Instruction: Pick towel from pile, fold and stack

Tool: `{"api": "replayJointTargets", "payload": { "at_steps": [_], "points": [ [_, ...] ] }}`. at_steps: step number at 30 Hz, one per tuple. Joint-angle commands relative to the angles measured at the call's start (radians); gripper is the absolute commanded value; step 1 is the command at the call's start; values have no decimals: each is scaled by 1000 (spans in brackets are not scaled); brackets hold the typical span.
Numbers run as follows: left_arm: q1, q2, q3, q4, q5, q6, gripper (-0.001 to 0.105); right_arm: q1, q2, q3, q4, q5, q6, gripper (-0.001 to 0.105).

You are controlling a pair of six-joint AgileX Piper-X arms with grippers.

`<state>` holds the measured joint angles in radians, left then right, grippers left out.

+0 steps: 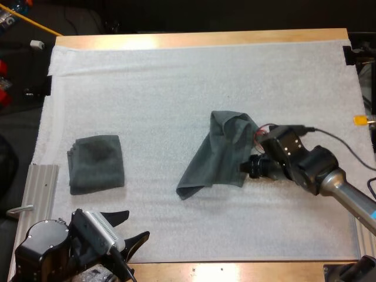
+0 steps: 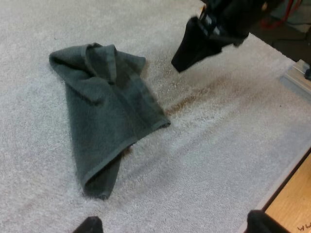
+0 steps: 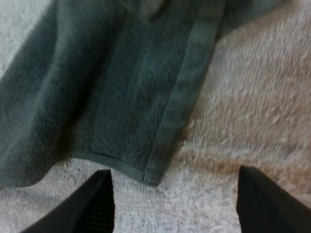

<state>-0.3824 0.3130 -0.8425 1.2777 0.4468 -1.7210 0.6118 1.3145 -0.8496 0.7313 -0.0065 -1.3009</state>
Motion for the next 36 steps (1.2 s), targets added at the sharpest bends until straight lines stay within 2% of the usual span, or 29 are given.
{"api": "replayJointTargets", "payload": {
  "at_steps": [1, 5, 10, 15, 22, 28, 31, 34, 36],
  "points": [
    [-3, 3, -1, 2, -2, -9, 58, -2, 4, 17, -37, -16, 30, 54],
    [-3, 3, -1, 2, -2, -9, 58, -2, 66, 62, -103, -87, 72, 54],
    [-3, 3, -1, 2, -2, -9, 58, -2, 149, 62, -142, -90, 118, 54],
    [-3, 3, -1, 4, -2, -9, 58, -2, 232, 62, -199, -156, 141, 53],
    [-3, 3, -1, 4, -2, -9, 58, -2, 277, 62, -260, -179, 203, 53],
    [-3, 3, -1, 4, -2, -9, 58, -2, 323, 62, -286, -222, 255, 33],
    [-3, 3, -1, 4, -2, -9, 58, -2, 340, 62, -282, -222, 259, 21],
    [-3, 3, -1, 4, 0, -9, 58, -2, 331, 62, -283, -231, 259, 4],
    [-3, 3, -1, 4, 0, -9, 58, -2, 308, 62, -283, -231, 256, 0]
  ]
}}
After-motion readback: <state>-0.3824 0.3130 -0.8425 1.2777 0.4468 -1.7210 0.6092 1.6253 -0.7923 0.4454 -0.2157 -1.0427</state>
